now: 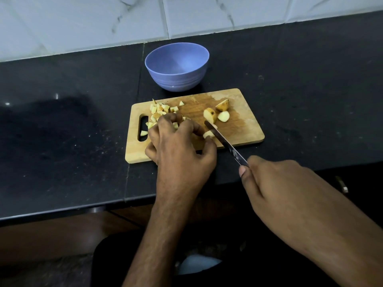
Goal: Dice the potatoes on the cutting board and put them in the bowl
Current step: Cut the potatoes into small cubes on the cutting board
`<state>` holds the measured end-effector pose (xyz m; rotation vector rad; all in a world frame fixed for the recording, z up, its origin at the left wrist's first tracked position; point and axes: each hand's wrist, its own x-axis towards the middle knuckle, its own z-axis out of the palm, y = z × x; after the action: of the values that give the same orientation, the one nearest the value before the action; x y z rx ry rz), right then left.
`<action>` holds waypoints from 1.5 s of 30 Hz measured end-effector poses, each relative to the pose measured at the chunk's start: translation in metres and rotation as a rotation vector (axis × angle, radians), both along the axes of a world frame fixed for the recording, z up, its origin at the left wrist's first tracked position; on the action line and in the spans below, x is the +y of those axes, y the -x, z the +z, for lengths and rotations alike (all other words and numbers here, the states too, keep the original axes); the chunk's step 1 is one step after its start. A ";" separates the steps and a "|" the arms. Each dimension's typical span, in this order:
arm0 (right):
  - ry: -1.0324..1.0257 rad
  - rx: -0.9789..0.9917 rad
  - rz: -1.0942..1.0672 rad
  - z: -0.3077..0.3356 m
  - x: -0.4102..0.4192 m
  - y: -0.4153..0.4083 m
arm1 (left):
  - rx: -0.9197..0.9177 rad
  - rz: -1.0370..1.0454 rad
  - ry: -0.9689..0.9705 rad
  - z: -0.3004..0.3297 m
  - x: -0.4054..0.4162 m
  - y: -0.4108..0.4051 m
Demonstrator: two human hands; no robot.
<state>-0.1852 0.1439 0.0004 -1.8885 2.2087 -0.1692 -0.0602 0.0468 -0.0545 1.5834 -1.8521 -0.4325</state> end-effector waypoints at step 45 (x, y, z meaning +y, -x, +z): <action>0.063 -0.004 -0.043 -0.007 -0.003 0.012 | -0.054 0.134 0.020 -0.002 -0.002 0.008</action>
<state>-0.1971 0.1413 -0.0061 -1.8716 2.2683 -0.2528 -0.0684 0.0444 -0.0564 1.7089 -1.7710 -0.3129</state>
